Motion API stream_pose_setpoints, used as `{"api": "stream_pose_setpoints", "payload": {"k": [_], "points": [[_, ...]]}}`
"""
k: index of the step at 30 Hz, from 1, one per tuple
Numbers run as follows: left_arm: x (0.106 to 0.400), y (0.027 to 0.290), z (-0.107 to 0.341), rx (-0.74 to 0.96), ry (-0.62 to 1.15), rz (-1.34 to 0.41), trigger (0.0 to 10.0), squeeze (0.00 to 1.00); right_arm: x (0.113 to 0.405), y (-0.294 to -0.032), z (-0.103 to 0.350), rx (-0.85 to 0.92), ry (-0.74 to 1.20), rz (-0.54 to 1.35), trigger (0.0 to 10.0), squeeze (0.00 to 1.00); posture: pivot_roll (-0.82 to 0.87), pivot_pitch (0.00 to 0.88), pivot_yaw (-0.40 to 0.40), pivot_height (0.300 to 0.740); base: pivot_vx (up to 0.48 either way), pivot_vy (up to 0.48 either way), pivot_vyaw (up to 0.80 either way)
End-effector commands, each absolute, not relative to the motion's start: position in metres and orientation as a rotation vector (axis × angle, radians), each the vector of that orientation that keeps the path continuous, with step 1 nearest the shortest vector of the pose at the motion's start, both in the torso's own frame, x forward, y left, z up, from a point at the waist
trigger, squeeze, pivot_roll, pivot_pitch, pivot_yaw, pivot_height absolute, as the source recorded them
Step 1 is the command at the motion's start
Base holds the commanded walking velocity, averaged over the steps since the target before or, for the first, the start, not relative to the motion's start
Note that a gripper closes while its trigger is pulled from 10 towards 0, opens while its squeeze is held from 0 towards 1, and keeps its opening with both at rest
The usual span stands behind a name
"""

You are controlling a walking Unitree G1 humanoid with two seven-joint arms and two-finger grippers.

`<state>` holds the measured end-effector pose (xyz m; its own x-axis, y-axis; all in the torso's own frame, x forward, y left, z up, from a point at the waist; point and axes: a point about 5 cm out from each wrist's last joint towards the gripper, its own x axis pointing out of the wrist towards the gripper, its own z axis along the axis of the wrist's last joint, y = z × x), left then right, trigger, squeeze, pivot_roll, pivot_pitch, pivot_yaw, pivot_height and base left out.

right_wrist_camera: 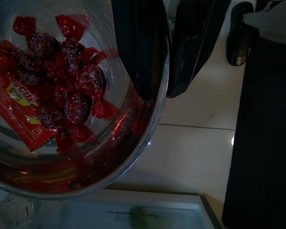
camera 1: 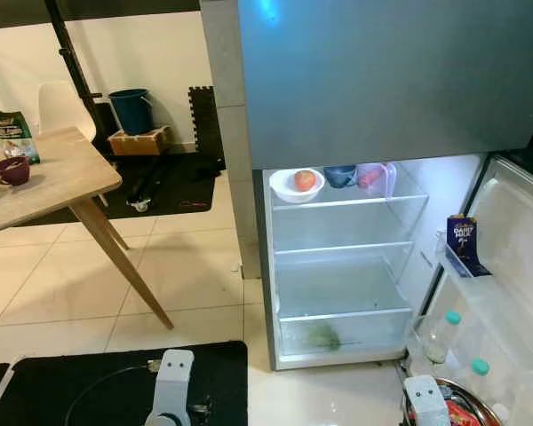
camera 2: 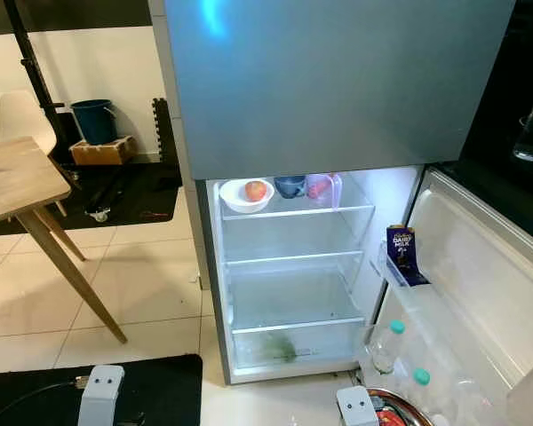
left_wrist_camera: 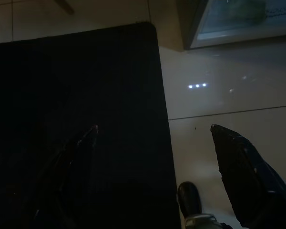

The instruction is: Restocking fridge

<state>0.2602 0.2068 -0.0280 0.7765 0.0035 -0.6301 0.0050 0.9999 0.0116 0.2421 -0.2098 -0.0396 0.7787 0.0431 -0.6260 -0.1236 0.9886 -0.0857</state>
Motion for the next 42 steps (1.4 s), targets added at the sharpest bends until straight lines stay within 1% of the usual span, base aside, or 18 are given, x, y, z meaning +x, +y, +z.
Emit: {"api": "stream_pose_setpoints", "payload": {"k": [1,11,31,42], "points": [[0.2543,0.2049,-0.0328,-0.005,0.691,0.002,10.0,0.0,0.244,-0.2084,-0.0377,-0.118,0.651,0.088,10.0,0.0,-0.08,0.063,0.045,0.74,0.0,0.0,0.0],[0.254,0.2041,-0.0332,-0.005,0.696,-0.011,10.0,0.0,0.243,-0.2091,-0.0383,-0.116,0.653,0.084,10.0,0.0,-0.08,0.066,0.048,0.74,0.048,0.0,0.0],[0.2581,0.2029,-0.03,-0.008,0.684,-0.031,10.0,0.0,0.2401,-0.2123,-0.0395,-0.112,0.656,0.067,10.0,0.0,-0.08,0.076,0.063,0.74,0.299,0.0,0.0],[0.258,0.206,-0.0292,-0.001,0.683,-0.039,10.0,0.0,0.2385,-0.2098,-0.041,-0.101,0.655,0.063,10.0,0.0,-0.08,0.081,0.076,0.74,0.313,0.0,0.0]]}}
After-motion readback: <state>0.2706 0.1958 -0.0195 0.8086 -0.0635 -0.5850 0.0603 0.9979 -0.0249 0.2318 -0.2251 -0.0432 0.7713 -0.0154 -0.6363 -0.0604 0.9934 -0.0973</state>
